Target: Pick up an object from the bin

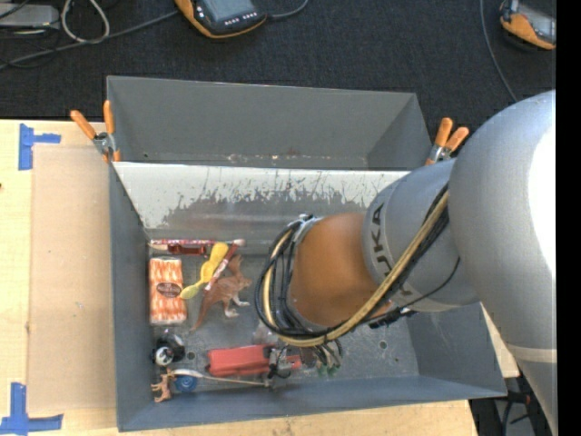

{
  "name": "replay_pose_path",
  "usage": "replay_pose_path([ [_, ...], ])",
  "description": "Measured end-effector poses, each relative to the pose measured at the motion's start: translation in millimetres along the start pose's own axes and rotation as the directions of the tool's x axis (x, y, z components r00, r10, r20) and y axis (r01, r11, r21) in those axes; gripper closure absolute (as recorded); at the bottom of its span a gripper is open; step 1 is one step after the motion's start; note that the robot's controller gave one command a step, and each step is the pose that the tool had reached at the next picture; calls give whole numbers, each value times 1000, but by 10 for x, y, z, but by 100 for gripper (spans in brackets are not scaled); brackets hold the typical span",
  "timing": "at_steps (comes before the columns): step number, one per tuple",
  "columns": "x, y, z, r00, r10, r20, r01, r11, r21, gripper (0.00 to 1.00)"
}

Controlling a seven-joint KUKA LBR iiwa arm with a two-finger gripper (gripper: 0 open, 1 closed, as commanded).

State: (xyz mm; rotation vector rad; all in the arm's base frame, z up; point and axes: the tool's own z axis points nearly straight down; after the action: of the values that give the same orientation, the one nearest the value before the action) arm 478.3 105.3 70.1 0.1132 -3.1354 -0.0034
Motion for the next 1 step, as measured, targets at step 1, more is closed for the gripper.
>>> replay_pose_path([
  [1,14,25,-12,976,-216,13,216,976,1,100],
])
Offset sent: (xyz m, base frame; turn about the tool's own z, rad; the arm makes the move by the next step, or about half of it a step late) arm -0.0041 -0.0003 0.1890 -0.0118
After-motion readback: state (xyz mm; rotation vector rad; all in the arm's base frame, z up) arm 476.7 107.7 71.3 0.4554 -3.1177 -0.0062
